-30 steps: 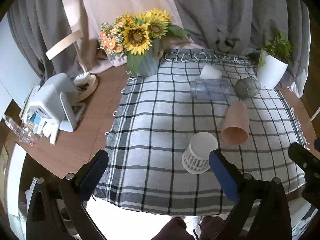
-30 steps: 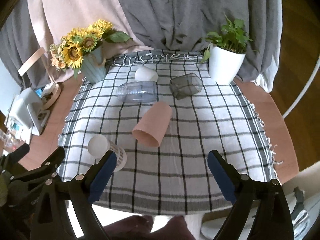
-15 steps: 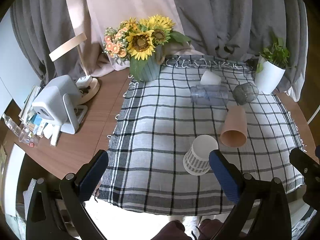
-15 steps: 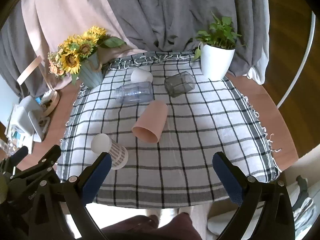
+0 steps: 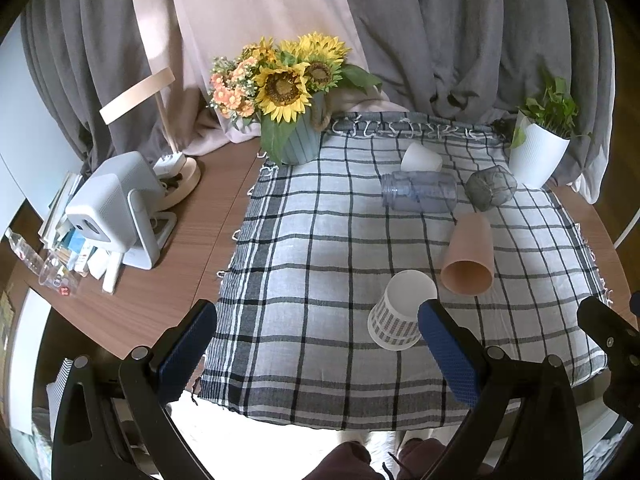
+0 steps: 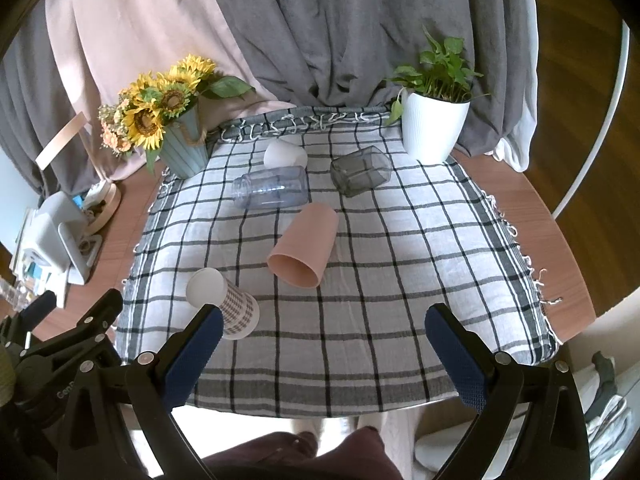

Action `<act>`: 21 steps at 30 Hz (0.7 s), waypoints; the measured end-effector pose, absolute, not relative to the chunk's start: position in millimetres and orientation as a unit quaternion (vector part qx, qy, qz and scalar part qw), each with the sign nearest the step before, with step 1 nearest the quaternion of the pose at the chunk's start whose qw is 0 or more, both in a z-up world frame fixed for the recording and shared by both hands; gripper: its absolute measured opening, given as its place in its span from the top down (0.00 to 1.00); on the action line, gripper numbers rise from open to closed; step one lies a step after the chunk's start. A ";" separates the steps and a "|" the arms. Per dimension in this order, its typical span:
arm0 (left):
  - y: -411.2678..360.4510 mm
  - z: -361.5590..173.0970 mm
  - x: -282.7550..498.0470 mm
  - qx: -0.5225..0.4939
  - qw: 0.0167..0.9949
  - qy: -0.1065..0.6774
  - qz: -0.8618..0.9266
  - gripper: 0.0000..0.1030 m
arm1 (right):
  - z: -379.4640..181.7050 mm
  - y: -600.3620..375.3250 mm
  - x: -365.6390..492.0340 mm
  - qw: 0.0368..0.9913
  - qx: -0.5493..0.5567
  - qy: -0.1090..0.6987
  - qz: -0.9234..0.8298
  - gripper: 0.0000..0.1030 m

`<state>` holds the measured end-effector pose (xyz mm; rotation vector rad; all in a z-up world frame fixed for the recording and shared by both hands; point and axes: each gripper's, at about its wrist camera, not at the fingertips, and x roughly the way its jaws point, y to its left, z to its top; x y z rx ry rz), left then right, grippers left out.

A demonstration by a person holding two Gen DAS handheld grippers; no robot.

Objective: Flip cup upside down

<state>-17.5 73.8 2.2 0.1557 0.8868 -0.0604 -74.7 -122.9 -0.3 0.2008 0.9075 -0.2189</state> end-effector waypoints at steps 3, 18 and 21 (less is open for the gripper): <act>74.3 2.2 -17.7 0.075 0.900 0.429 -0.029 0.00 | -0.3 -122.4 -74.8 0.888 0.097 0.437 -0.106 0.01; 75.7 1.0 -18.3 0.074 0.899 0.430 -0.028 0.00 | -1.0 -120.2 -75.9 0.887 0.095 0.439 -0.105 0.01; 75.0 0.5 -17.7 0.074 0.899 0.430 -0.029 0.00 | -0.9 -120.4 -75.5 0.887 0.095 0.439 -0.105 0.01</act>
